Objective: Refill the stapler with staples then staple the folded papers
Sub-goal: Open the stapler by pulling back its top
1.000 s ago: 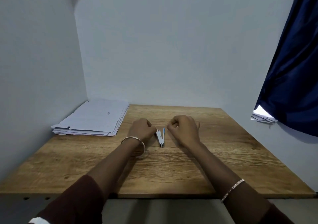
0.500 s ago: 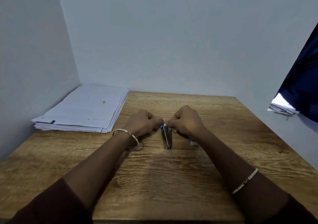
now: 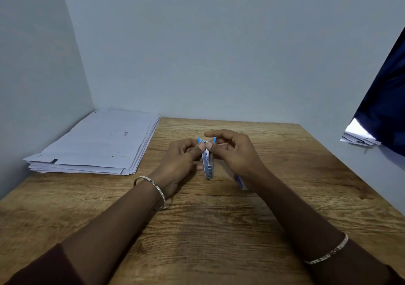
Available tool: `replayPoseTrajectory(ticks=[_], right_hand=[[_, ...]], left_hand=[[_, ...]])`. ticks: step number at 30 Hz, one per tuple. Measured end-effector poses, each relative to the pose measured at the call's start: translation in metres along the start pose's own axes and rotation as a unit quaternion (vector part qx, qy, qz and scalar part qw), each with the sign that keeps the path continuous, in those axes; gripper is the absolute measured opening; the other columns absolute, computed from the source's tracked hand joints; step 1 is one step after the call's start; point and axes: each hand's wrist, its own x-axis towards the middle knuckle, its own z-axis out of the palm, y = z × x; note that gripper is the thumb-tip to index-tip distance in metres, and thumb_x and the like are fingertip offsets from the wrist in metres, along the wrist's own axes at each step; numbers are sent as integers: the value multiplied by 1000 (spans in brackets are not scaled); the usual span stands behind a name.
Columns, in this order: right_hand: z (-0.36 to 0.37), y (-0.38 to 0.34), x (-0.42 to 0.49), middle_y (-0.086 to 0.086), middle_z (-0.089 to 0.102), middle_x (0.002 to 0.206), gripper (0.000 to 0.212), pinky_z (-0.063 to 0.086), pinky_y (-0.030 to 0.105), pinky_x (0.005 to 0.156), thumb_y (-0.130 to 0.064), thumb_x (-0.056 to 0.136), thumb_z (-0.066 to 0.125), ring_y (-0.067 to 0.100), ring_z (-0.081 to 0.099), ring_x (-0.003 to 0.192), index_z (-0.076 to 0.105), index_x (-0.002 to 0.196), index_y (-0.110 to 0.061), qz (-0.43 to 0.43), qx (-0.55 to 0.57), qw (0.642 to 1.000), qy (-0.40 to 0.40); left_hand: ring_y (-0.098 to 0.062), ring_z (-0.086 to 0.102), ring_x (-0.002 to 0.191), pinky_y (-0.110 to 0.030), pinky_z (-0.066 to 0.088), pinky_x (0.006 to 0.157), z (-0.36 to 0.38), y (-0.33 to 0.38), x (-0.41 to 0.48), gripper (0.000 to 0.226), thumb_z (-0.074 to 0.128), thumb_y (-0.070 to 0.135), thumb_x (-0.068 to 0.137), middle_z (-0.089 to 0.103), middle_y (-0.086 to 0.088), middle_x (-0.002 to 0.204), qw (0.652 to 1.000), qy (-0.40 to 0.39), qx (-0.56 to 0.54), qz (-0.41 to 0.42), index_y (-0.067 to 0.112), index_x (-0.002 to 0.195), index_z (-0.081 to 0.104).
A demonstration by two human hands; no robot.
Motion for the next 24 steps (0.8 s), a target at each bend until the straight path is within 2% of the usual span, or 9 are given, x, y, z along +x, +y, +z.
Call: replayPoseTrajectory(ticks=[2, 4, 6, 10, 12, 15, 19, 21, 24], right_hand=[[-1, 0, -1, 14, 77, 93, 21, 61, 43, 86, -19, 85, 79, 27, 77, 89, 76, 106, -18, -30, 0, 999, -22], [-3, -1, -1, 7, 80, 88, 18, 62, 41, 83, -14, 84, 79, 23, 78, 85, 76, 102, -15, -34, 16, 999, -34], [-5, -3, 0, 6, 80, 88, 18, 62, 45, 85, -13, 83, 81, 24, 78, 85, 77, 101, -14, -38, 13, 998, -38], [-5, -6, -1, 12, 79, 88, 18, 62, 50, 85, -12, 84, 80, 28, 78, 84, 77, 101, -14, -50, 12, 998, -37], [-4, -6, -1, 13, 78, 88, 18, 62, 52, 84, -16, 84, 80, 31, 76, 84, 77, 101, -15, -63, -7, 997, -33], [-7, -10, 1, 12, 74, 84, 21, 62, 53, 82, -23, 80, 82, 31, 74, 83, 73, 98, -16, -83, -46, 994, -58], [-17, -12, 4, 14, 72, 85, 38, 58, 60, 84, -30, 68, 87, 37, 73, 86, 67, 98, -20, -70, -67, 988, -122], [-20, -11, 5, 12, 73, 86, 47, 56, 58, 89, -31, 61, 91, 31, 76, 86, 63, 98, -22, -72, -77, 984, -146], [-22, -9, 7, 14, 73, 84, 52, 58, 52, 83, -28, 59, 94, 28, 76, 82, 59, 96, -22, -88, -94, 978, -167]], left_hand=[[-26, 70, 88, -31, 58, 70, 0, 2, -1, 29, 56, 17, 102, 71, -30, 112, 1000, -1, 0, -1, -7, 112, 67], [-36, 69, 96, -43, 57, 82, 1, 4, -2, 28, 55, 17, 102, 70, -31, 113, 1000, 1, -6, -5, -5, 114, 67], [-32, 70, 92, -52, 56, 88, 3, 3, -3, 28, 52, 17, 104, 71, -27, 108, 1000, 3, -24, -2, -6, 116, 64], [-17, 70, 76, -31, 59, 60, 9, -1, -5, 20, 45, 21, 107, 73, -3, 86, 997, -10, -73, 6, 10, 106, 63], [-14, 70, 77, -34, 60, 64, 9, -4, -4, 21, 44, 22, 107, 73, -2, 88, 997, -10, -73, 8, 13, 104, 62], [-6, 65, 61, -33, 57, 61, 9, -5, -3, 22, 45, 23, 107, 68, -1, 80, 999, -16, -41, 19, 13, 93, 60], [-18, 51, 54, -32, 45, 56, 8, -5, -2, 28, 45, 25, 107, 60, -7, 76, 999, -32, -2, 30, -1, 102, 54], [-17, 47, 51, -32, 39, 54, 9, -6, -3, 26, 43, 27, 108, 54, -6, 71, 998, -51, 3, 35, 6, 95, 52], [-8, 43, 50, -23, 38, 43, 10, -6, -6, 25, 40, 27, 108, 48, -3, 69, 997, -73, 6, 39, 7, 96, 51]])
